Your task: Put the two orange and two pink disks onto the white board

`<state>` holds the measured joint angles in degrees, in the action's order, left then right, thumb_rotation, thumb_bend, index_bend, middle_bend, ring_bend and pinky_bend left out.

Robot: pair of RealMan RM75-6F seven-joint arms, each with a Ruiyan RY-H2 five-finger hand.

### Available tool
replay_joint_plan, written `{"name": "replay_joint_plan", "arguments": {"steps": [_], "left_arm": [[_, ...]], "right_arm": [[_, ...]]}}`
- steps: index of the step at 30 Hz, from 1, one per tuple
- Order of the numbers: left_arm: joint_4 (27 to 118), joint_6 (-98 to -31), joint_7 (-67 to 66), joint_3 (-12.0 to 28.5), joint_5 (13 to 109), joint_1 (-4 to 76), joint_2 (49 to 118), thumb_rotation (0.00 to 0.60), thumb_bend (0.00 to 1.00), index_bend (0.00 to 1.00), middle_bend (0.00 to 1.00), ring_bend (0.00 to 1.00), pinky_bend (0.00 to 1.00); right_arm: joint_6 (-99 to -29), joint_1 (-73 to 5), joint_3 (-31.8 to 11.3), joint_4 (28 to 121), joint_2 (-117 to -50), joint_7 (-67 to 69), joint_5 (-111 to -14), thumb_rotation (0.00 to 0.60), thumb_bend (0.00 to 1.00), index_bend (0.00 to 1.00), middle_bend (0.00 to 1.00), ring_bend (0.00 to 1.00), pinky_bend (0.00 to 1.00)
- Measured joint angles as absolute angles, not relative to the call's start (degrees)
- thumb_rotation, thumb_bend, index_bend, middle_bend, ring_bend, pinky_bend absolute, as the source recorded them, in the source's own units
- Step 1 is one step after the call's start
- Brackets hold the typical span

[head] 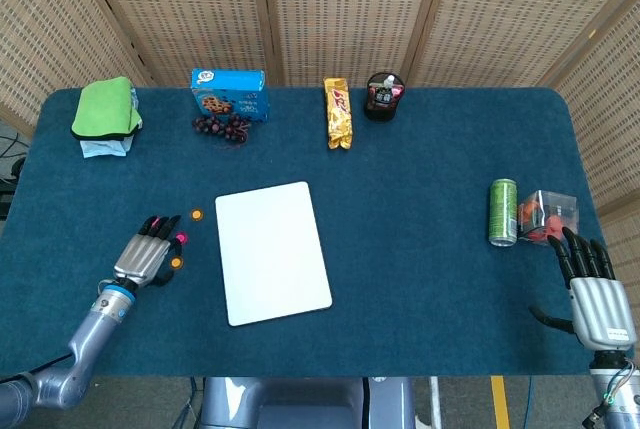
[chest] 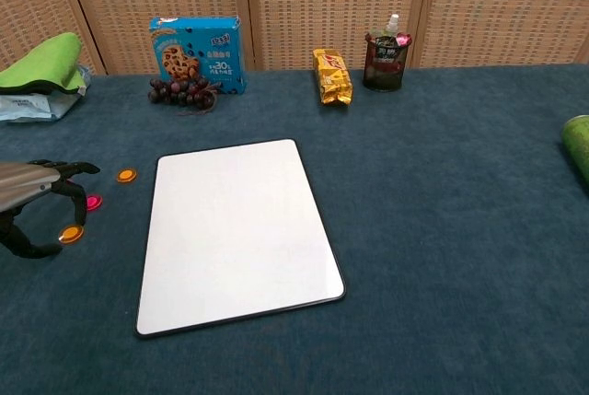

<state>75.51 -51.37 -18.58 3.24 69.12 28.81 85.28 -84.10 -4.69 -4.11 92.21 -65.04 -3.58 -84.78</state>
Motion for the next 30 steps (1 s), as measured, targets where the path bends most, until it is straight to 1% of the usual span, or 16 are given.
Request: {"name": "replay_joint_plan", "arguments": {"steps": [3, 5, 13, 18, 22, 25, 27, 30], "left_arm": [[75.09, -51.64, -18.40, 3.08, 69.24, 28.90, 85.64, 0.600, 0.33, 0.54, 0.00, 0.00, 0.00], [75.05, -51.84, -18.33, 3.02, 69.24, 28.94, 85.71, 0.600, 0.33, 0.56, 0.00, 0.00, 0.00], [78.42, -52.92, -17.80, 3.52, 69.65, 29.25, 84.06, 0.600, 0.33, 0.56, 0.00, 0.00, 0.00], [83.48, -53.23, -19.08, 4.68, 69.61, 30.60, 82.70, 0.600, 0.33, 0.56, 0.00, 0.00, 0.00], [87.70, -53.04, -23.14, 5.49, 69.03, 32.53, 82.57, 0.600, 0.32, 0.56, 0.00, 0.00, 0.00], [90.36, -52.24, -27.65, 5.92, 67.22, 34.50, 83.30, 0.600, 0.32, 0.56, 0.00, 0.00, 0.00], [92.12, -51.08, -30.50, 6.24, 64.32, 36.08, 84.27, 0.600, 0.32, 0.56, 0.00, 0.00, 0.00], [93.43, -50.26, -32.14, 6.43, 61.24, 37.71, 85.66, 0.600, 0.31, 0.56, 0.00, 0.00, 0.00]], "right_arm": [[-84.11, -4.69, -4.10, 92.22, -65.03, -3.49, -84.79, 0.600, 0.03, 0.00, 0.00, 0.00, 0.00], [-84.07, -4.69, -4.10, 92.22, -65.02, -3.43, -84.75, 0.600, 0.03, 0.00, 0.00, 0.00, 0.00], [-83.94, -4.72, -4.07, 92.35, -64.95, -3.46, -84.70, 0.600, 0.03, 0.00, 0.00, 0.00, 0.00], [-83.87, -4.73, -4.05, 92.44, -64.90, -3.44, -84.65, 0.600, 0.02, 0.00, 0.00, 0.00, 0.00], [-83.76, -4.74, -4.08, 92.46, -64.87, -3.32, -84.47, 0.600, 0.03, 0.00, 0.00, 0.00, 0.00], [-83.58, -4.78, -4.12, 92.43, -64.80, -3.12, -84.30, 0.600, 0.03, 0.00, 0.00, 0.00, 0.00], [-83.40, -4.81, -4.12, 92.39, -64.72, -2.88, -84.19, 0.600, 0.03, 0.00, 0.00, 0.00, 0.00], [-83.04, -4.89, -4.10, 92.40, -64.53, -2.52, -84.03, 0.600, 0.03, 0.00, 0.00, 0.00, 0.00]]}}
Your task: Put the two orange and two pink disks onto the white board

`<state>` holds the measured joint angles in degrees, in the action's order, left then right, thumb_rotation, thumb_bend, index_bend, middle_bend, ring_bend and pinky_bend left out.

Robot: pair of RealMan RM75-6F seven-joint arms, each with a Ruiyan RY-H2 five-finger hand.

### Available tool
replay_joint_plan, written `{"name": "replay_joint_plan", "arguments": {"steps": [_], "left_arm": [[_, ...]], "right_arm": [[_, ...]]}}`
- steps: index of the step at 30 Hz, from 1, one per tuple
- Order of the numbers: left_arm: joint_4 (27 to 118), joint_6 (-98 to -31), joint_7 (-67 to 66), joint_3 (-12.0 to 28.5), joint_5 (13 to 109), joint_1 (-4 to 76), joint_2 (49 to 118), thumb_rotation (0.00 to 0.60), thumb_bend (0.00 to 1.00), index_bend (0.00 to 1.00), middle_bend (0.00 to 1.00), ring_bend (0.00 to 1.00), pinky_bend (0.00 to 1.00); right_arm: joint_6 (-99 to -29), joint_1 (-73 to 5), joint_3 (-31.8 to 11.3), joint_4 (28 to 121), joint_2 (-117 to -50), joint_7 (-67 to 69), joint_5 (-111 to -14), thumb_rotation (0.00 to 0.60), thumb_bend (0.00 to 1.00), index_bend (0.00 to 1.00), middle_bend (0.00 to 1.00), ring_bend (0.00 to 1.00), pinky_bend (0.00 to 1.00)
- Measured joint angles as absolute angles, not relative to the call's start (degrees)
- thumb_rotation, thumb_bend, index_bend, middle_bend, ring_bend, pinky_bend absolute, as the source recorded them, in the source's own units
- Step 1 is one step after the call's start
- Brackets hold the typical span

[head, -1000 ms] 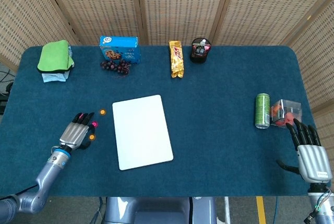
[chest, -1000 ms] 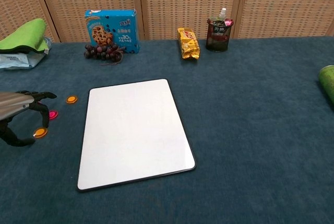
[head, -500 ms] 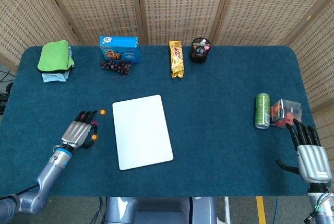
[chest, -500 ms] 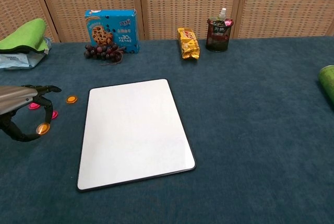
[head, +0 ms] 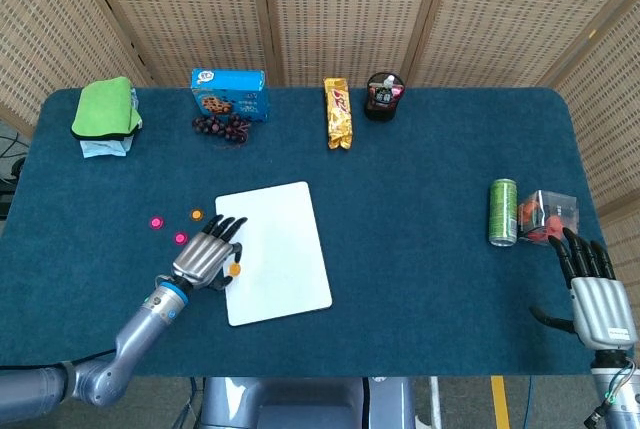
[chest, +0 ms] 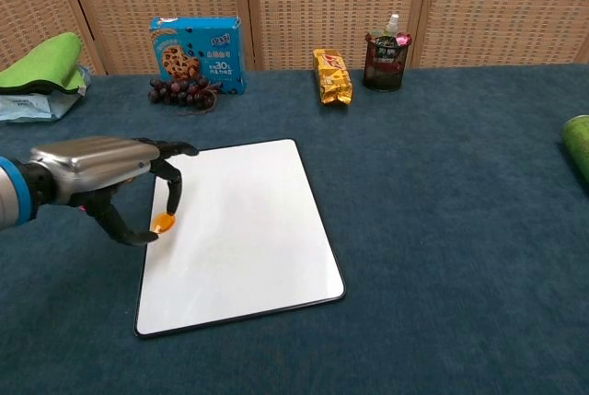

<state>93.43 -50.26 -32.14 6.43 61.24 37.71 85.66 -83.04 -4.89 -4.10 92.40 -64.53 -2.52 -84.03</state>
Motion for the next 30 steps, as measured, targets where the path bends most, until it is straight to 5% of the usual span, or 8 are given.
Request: {"name": "replay_joint_plan", "arguments": {"steps": [3, 6, 9, 16, 23, 30], "left_arm": [[94.26, -50.16, -34.70, 6.34, 59.29, 39.30, 87.40, 0.600, 0.28, 0.51, 0.00, 0.00, 0.00], [94.80, -50.78, -37.41, 5.96, 56.68, 40.55, 88.83, 0.600, 0.20, 0.28, 0.00, 0.00, 0.00], [95.23, -51.55, -38.48, 5.68, 54.21, 41.27, 89.17, 0.600, 0.17, 0.18, 0.00, 0.00, 0.00], [94.21, -53.17, -36.46, 5.69, 53.41, 41.57, 87.19, 0.600, 0.20, 0.18, 0.00, 0.00, 0.00], [87.78, -53.70, -28.97, 7.63, 53.37, 40.45, 84.59, 0.600, 0.36, 0.33, 0.00, 0.00, 0.00], [77.19, -50.70, -21.09, 9.08, 53.49, 40.14, 84.38, 0.600, 0.36, 0.34, 0.00, 0.00, 0.00]], "right_arm": [[-82.84, -4.96, -4.05, 92.41, -64.42, -2.50, -84.01, 0.600, 0.03, 0.00, 0.00, 0.00, 0.00], [-82.77, -4.99, -4.03, 92.49, -64.35, -2.46, -83.97, 0.600, 0.03, 0.00, 0.00, 0.00, 0.00], [-82.69, -5.00, -3.99, 92.53, -64.29, -2.53, -83.94, 0.600, 0.03, 0.00, 0.00, 0.00, 0.00], [-82.83, -4.92, -3.95, 92.67, -64.28, -2.52, -83.98, 0.600, 0.03, 0.00, 0.00, 0.00, 0.00], [-82.53, -4.98, -3.89, 92.79, -64.20, -2.46, -83.88, 0.600, 0.03, 0.00, 0.00, 0.00, 0.00], [-81.91, -5.17, -3.88, 93.22, -64.00, -2.53, -83.43, 0.600, 0.03, 0.00, 0.00, 0.00, 0.00]]}}
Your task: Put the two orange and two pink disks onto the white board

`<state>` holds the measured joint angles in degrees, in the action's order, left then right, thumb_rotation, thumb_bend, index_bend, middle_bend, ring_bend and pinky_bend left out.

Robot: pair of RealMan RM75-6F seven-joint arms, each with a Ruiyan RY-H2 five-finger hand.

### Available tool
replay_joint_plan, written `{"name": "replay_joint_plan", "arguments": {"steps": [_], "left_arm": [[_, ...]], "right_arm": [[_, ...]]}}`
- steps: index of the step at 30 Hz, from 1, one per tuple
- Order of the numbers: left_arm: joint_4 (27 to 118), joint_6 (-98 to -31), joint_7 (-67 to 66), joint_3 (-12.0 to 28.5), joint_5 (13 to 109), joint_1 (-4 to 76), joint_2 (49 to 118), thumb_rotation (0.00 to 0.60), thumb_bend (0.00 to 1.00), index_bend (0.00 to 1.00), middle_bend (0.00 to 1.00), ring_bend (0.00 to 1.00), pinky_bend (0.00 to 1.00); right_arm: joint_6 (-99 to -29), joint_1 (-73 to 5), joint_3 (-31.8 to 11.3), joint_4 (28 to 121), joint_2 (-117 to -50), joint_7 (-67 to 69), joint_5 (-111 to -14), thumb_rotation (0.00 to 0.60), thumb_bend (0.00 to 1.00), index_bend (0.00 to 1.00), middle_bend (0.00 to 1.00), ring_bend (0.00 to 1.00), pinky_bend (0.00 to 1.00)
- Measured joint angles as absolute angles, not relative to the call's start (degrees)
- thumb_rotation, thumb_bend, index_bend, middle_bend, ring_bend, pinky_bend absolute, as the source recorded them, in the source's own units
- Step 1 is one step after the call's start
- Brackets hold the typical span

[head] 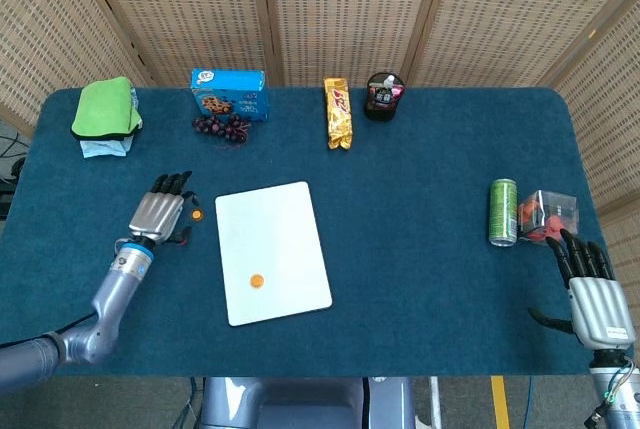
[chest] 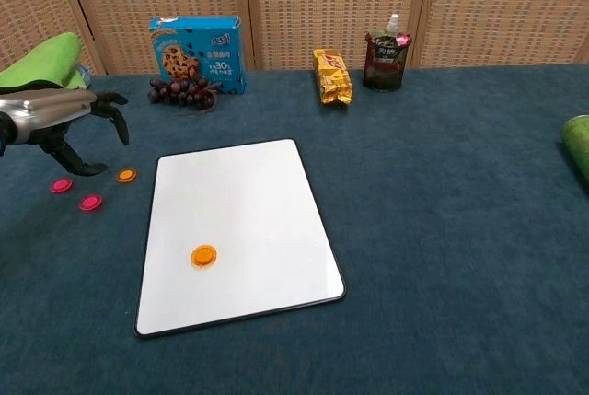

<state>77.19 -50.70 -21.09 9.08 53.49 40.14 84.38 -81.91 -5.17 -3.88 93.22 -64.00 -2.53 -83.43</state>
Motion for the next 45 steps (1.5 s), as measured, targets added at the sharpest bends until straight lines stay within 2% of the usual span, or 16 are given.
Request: {"name": "replay_joint_plan", "arguments": {"steps": [9, 20, 35, 39, 42, 45], "left_arm": [[65.35, -44.41, -15.57, 9.30, 54.06, 41.59, 89.35, 0.600, 0.36, 0.34, 0.00, 0.00, 0.00], [59.35, -43.97, -15.38, 9.54, 54.37, 42.68, 93.71, 0.600, 0.35, 0.35, 0.00, 0.00, 0.00], [56.06, -42.11, -15.27, 10.18, 53.47, 43.31, 95.91, 0.600, 0.35, 0.36, 0.00, 0.00, 0.00], [55.65, -42.03, -15.36, 10.18, 53.49, 43.29, 96.22, 0.600, 0.35, 0.43, 0.00, 0.00, 0.00], [55.26, -42.21, -15.71, 10.24, 53.32, 43.26, 96.58, 0.600, 0.35, 0.54, 0.00, 0.00, 0.00], [55.32, -42.51, -16.03, 10.27, 53.30, 43.15, 96.63, 0.600, 0.35, 0.58, 0.00, 0.00, 0.00]], "right_arm": [[-81.36, -5.29, -3.88, 93.51, -63.74, -2.24, -82.99, 0.600, 0.03, 0.00, 0.00, 0.00, 0.00], [-81.08, -5.38, -3.84, 93.61, -63.57, -1.95, -82.84, 0.600, 0.03, 0.00, 0.00, 0.00, 0.00], [-80.86, -5.46, -3.81, 93.75, -63.52, -1.86, -82.68, 0.600, 0.03, 0.00, 0.00, 0.00, 0.00], [-80.74, -5.50, -3.80, 93.78, -63.45, -1.71, -82.65, 0.600, 0.03, 0.00, 0.00, 0.00, 0.00], [-80.71, -5.52, -3.79, 93.78, -63.41, -1.58, -82.65, 0.600, 0.03, 0.00, 0.00, 0.00, 0.00], [-80.68, -5.52, -3.77, 93.79, -63.39, -1.50, -82.66, 0.600, 0.03, 0.00, 0.00, 0.00, 0.00]]}}
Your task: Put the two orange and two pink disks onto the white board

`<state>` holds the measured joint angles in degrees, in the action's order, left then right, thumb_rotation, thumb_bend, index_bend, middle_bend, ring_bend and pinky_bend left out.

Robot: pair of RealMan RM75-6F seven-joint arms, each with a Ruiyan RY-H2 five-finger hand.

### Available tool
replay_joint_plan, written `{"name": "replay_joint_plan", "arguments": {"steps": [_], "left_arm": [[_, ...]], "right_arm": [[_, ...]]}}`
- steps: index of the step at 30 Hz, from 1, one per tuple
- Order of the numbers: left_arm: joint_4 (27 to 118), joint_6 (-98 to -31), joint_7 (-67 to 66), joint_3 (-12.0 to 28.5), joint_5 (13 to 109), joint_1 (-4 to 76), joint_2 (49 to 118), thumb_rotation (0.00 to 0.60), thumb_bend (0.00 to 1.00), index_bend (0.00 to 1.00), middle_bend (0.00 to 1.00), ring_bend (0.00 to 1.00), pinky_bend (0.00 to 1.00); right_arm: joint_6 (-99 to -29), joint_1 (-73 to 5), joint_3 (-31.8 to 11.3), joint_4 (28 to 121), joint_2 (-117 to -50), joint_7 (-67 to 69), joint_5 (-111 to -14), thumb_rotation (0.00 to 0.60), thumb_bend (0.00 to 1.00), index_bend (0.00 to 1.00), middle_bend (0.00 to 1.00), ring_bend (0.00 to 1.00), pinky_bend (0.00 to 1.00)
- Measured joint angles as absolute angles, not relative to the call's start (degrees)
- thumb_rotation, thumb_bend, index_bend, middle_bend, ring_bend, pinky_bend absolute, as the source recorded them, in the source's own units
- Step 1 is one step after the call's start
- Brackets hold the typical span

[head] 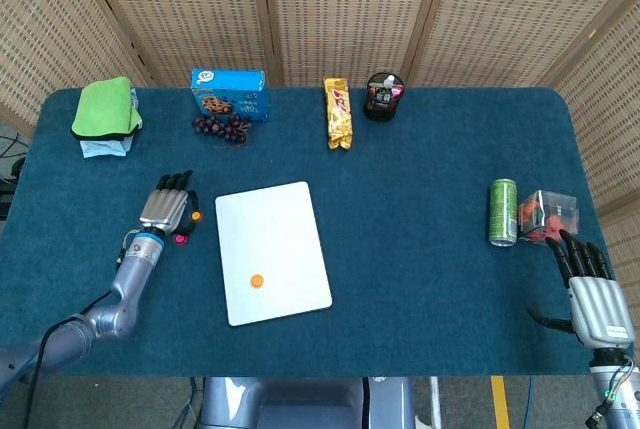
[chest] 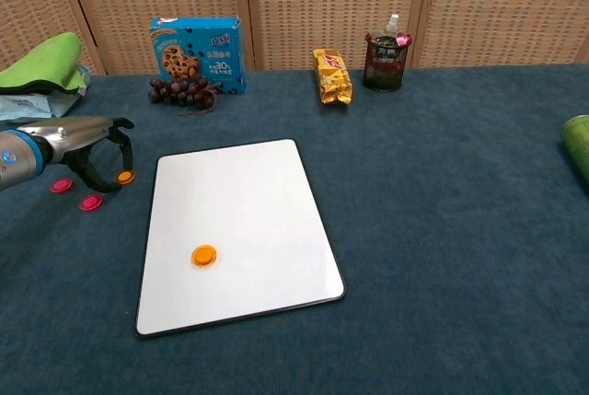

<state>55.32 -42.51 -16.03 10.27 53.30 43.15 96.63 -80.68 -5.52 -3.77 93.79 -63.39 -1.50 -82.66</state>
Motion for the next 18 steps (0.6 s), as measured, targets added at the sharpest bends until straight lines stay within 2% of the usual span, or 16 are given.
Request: {"name": "replay_joint_plan", "arguments": {"steps": [10, 18], "left_arm": [[59.17, -43.97, -15.73, 11.06, 54.03, 42.88, 94.44, 0.600, 0.35, 0.58, 0.00, 0.00, 0.00], [71.16, -47.13, -15.74, 11.32, 57.17, 42.48, 90.00, 0.600, 0.35, 0.58, 0.00, 0.00, 0.00]], "right_arm": [[-80.68, -5.51, -3.75, 93.85, -63.32, -1.26, -82.66, 0.600, 0.03, 0.00, 0.00, 0.00, 0.00], [-80.67, -5.57, -3.69, 93.85, -63.31, -1.37, -82.80, 0.600, 0.03, 0.00, 0.00, 0.00, 0.00]]}}
